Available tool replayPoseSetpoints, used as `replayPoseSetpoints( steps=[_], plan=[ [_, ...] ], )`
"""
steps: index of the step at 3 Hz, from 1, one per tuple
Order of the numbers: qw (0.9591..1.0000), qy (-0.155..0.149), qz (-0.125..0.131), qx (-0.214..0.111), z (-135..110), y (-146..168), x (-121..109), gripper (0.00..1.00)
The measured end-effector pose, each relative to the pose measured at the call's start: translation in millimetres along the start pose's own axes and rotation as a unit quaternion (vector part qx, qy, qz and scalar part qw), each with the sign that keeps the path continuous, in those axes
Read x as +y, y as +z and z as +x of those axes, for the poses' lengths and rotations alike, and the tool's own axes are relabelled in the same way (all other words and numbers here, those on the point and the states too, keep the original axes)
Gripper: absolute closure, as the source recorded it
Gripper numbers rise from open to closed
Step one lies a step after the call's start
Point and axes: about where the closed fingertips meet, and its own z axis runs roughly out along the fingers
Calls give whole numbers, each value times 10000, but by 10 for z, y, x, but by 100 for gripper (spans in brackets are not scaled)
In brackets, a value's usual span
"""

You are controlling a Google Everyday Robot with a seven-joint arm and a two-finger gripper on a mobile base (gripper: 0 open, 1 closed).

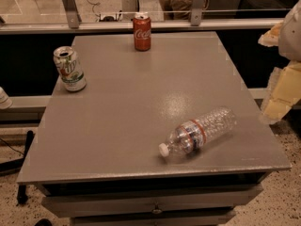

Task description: Move coke can near water bottle

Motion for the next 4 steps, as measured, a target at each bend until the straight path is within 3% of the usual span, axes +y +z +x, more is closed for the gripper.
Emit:
replayPoseSetpoints(
  steps=[1,2,3,4],
  plan=[
    [10000,-2,11,-7,-1,-5,-4,0],
    [9991,144,185,-360,-12,87,-131,0],
    [9924,309,442,-1104,-154,372,-467,0],
    [9748,528,838,-2001,-382,648,-1015,0]
  ],
)
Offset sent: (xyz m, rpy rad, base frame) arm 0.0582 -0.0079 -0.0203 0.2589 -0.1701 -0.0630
